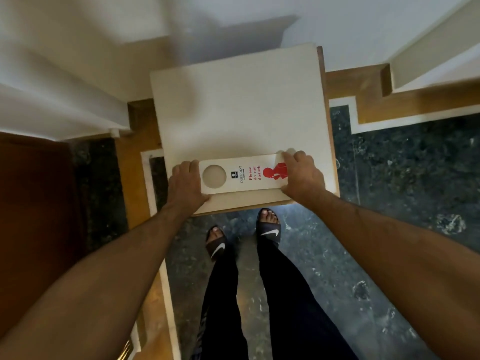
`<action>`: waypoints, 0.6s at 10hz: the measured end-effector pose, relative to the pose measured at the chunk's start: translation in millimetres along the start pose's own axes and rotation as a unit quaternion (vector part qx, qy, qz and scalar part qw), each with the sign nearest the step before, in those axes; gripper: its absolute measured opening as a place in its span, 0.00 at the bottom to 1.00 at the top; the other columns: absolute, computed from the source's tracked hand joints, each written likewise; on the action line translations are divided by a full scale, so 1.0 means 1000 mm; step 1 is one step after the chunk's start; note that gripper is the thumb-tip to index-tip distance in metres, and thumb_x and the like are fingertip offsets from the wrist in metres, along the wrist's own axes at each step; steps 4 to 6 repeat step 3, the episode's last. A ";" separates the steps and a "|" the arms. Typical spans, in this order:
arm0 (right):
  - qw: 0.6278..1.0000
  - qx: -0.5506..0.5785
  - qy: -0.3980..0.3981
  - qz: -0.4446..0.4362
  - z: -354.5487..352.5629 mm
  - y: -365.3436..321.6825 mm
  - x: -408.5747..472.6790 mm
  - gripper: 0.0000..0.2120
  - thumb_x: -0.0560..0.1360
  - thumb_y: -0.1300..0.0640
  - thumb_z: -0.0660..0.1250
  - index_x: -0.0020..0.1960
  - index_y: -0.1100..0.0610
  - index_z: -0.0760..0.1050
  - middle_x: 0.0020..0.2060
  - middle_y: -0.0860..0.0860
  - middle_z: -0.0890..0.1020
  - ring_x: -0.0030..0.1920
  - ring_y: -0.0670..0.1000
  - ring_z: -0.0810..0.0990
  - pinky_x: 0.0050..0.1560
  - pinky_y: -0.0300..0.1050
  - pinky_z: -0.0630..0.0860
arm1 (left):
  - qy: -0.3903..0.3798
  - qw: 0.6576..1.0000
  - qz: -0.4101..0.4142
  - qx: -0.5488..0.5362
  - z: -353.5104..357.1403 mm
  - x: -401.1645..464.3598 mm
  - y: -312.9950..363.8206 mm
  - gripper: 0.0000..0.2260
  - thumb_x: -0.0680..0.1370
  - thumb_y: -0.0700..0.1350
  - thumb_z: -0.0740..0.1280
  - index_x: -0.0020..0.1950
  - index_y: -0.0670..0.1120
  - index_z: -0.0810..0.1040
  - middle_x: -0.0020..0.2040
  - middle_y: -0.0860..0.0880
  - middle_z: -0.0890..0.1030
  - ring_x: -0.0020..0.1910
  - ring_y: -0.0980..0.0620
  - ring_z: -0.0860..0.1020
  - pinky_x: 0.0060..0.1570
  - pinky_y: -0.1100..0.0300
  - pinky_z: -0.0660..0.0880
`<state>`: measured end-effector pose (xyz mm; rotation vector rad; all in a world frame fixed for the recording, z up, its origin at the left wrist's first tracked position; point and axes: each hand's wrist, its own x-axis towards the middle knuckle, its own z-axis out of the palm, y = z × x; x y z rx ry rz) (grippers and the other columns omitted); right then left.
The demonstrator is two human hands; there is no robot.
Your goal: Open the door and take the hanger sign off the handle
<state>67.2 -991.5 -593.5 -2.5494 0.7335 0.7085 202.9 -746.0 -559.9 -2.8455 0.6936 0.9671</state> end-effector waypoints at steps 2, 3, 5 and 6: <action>1.000 0.003 0.007 0.011 -0.004 -0.004 -0.008 0.47 0.65 0.58 0.82 0.74 0.48 0.57 0.59 0.58 0.70 0.55 0.58 0.72 0.47 0.55 0.78 | -0.062 0.993 0.029 0.095 -0.026 0.007 -0.014 0.52 0.59 0.65 0.79 0.73 0.44 0.60 0.66 0.41 0.68 0.61 0.42 0.69 0.59 0.48 0.72; 0.991 0.067 0.115 0.006 -0.058 -0.033 -0.024 0.43 0.69 0.50 0.80 0.74 0.53 0.58 0.60 0.59 0.74 0.55 0.59 0.75 0.52 0.57 0.78 | -0.012 0.996 0.011 0.089 -0.079 -0.013 -0.003 0.55 0.61 0.71 0.74 0.76 0.41 0.57 0.67 0.40 0.68 0.62 0.42 0.69 0.60 0.49 0.72; 0.991 0.067 0.115 0.006 -0.058 -0.033 -0.024 0.43 0.69 0.50 0.80 0.74 0.53 0.58 0.60 0.59 0.74 0.55 0.59 0.75 0.52 0.57 0.78 | -0.012 0.996 0.011 0.089 -0.079 -0.013 -0.003 0.55 0.61 0.71 0.74 0.76 0.41 0.57 0.67 0.40 0.68 0.62 0.42 0.69 0.60 0.49 0.72; 0.991 0.067 0.115 0.006 -0.058 -0.033 -0.024 0.43 0.69 0.50 0.80 0.74 0.53 0.58 0.60 0.59 0.74 0.55 0.59 0.75 0.52 0.57 0.78 | -0.012 0.996 0.011 0.089 -0.079 -0.013 -0.003 0.55 0.61 0.71 0.74 0.76 0.41 0.57 0.67 0.40 0.68 0.62 0.42 0.69 0.60 0.49 0.72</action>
